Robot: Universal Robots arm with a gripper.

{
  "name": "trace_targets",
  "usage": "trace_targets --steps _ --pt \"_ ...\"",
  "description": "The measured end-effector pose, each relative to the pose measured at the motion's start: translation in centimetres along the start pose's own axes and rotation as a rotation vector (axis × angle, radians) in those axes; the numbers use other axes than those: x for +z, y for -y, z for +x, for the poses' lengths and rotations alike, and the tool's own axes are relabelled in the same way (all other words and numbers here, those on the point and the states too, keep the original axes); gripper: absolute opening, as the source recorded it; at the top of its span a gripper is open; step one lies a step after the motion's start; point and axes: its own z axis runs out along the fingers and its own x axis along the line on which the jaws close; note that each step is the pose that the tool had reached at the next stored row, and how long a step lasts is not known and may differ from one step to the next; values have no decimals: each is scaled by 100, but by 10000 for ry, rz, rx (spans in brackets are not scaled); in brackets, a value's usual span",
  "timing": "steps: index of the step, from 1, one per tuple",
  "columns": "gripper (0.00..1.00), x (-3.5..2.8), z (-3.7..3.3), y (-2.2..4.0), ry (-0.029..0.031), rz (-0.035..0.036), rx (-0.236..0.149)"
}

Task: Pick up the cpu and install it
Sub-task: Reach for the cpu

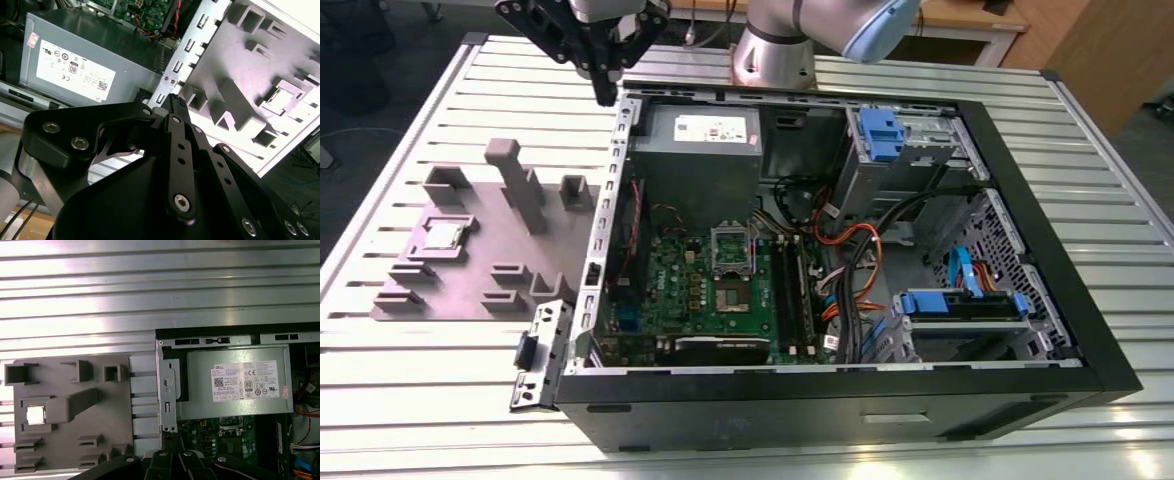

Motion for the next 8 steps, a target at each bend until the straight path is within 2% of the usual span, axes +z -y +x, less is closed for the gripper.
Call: trace_targets --steps 3,8 --pt "11 -2 84 6 -1 1 3" --pt "11 -3 180 13 -1 0 1"
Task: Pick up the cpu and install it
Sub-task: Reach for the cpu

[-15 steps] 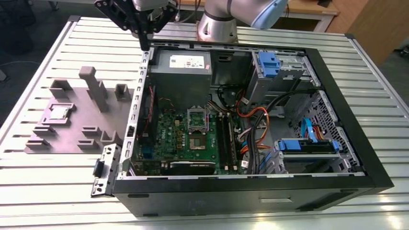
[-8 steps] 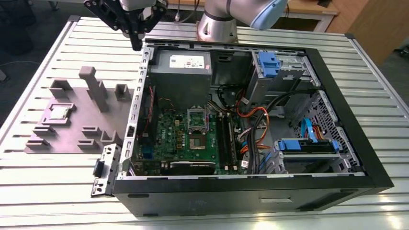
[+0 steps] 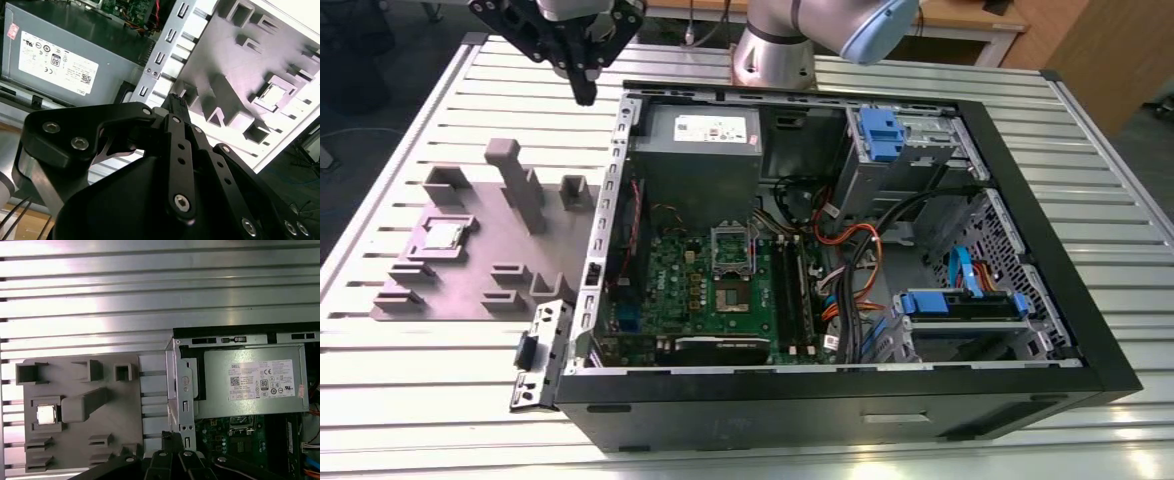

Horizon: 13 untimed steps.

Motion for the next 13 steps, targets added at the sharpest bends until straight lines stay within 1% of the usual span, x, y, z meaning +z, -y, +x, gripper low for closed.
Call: trace_targets --steps 4,13 --pt "11 -1 92 7 0 0 2" --pt "11 0 247 19 -1 0 1"
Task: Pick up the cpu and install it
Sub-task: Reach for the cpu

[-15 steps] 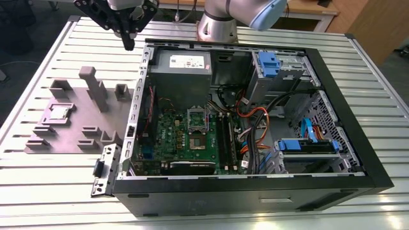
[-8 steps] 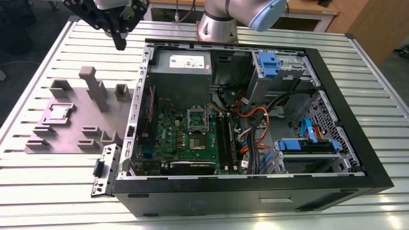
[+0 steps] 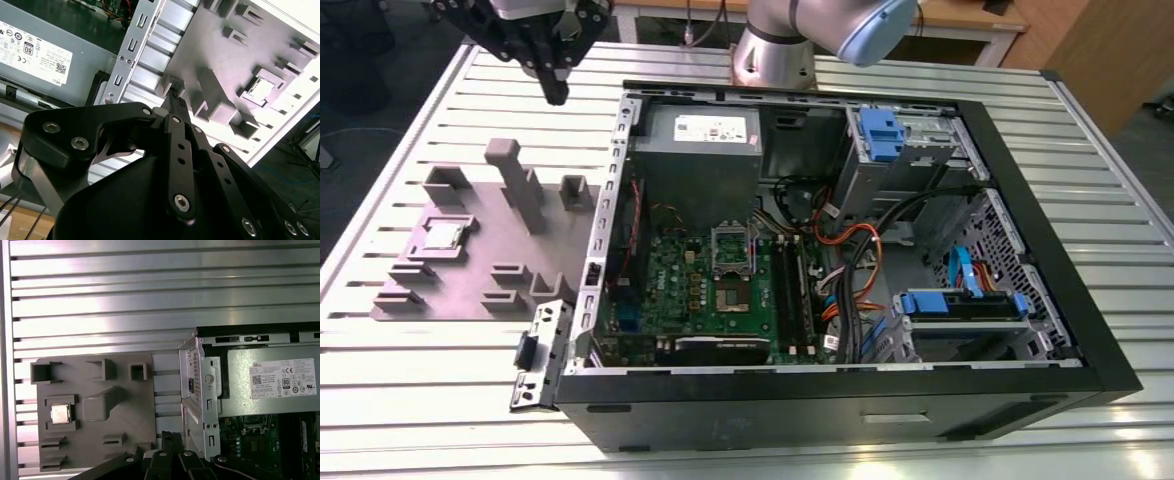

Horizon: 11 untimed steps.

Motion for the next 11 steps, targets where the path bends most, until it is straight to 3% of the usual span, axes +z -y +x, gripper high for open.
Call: trace_targets --steps 11 --pt "11 5 177 14 0 0 0"
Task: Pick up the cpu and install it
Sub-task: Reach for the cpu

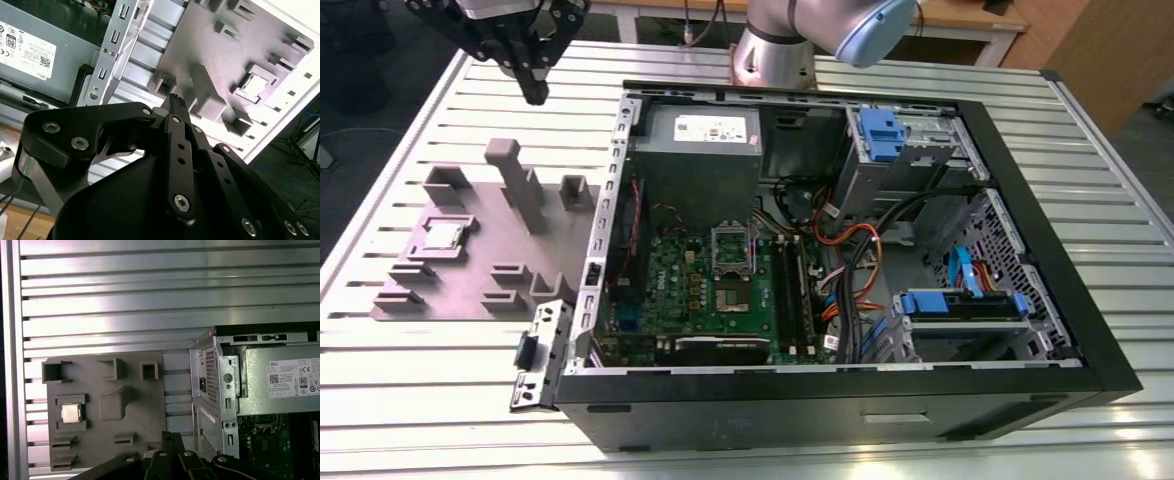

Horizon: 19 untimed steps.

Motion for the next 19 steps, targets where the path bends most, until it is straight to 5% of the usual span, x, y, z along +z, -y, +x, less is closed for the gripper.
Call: trace_targets --steps 10,19 --pt "11 10 147 12 -2 0 1" --pt "11 12 169 14 -4 1 0"
